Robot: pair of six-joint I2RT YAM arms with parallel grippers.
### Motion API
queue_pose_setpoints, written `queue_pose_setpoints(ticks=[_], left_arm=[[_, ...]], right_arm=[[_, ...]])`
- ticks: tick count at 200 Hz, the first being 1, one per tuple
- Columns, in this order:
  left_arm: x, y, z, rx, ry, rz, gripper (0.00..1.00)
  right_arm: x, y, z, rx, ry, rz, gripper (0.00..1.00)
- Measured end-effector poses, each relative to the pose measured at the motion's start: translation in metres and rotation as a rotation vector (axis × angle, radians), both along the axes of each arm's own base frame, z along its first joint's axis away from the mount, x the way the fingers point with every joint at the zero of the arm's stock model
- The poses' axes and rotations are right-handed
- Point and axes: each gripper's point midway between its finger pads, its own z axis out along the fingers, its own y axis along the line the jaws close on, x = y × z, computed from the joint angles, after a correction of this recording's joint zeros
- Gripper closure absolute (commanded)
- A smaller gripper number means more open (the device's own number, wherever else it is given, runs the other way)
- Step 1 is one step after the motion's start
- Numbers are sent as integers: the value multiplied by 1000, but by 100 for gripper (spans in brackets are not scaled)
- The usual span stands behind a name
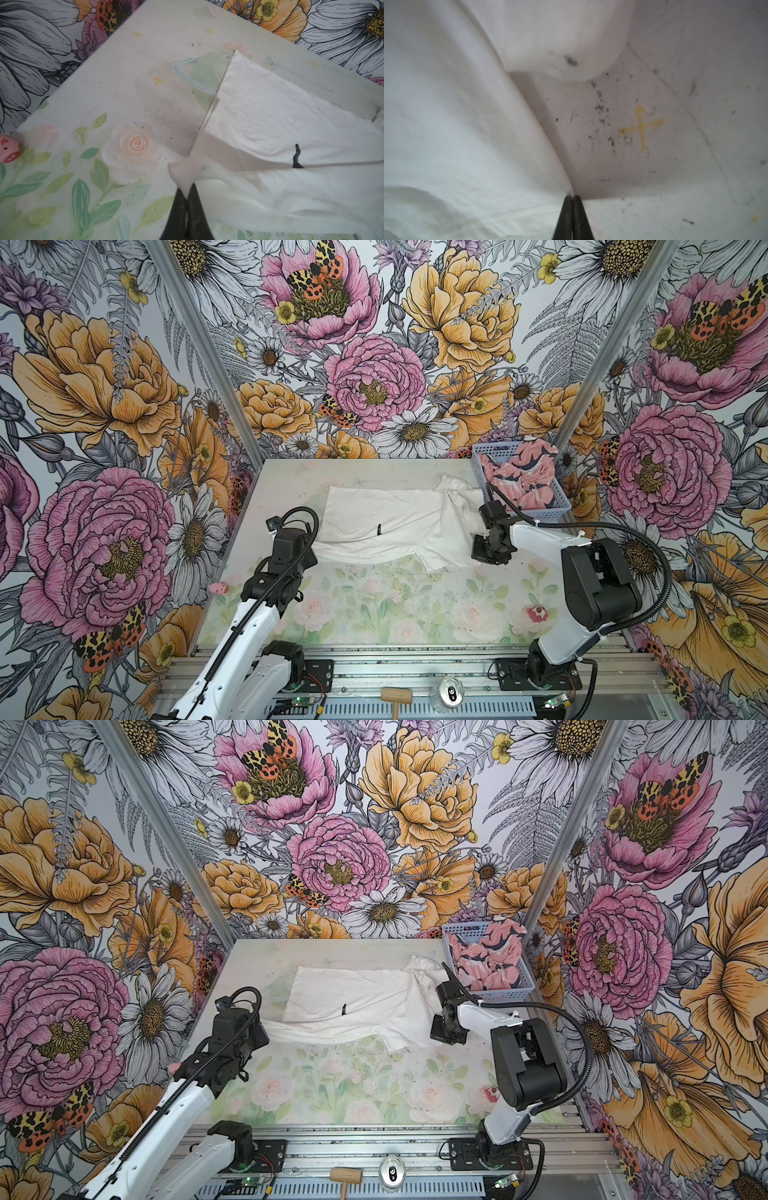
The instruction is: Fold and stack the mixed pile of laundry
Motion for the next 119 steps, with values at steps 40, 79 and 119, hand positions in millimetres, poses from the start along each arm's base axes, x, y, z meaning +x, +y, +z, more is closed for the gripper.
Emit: queue_pose_setpoints(ticks=[40,79,119], left_arm=[[-13,-7,-1,-27,8,-14,69],[-36,-19,0,-94,2,-27,30],[-48,-21,-1,-137,3,4,29]], right_arm=[[-18,-12,58,53,-107,-35,100],[-48,-46,85,91,-142,-165,100],[-62,-73,86,75,-109,-265,100]])
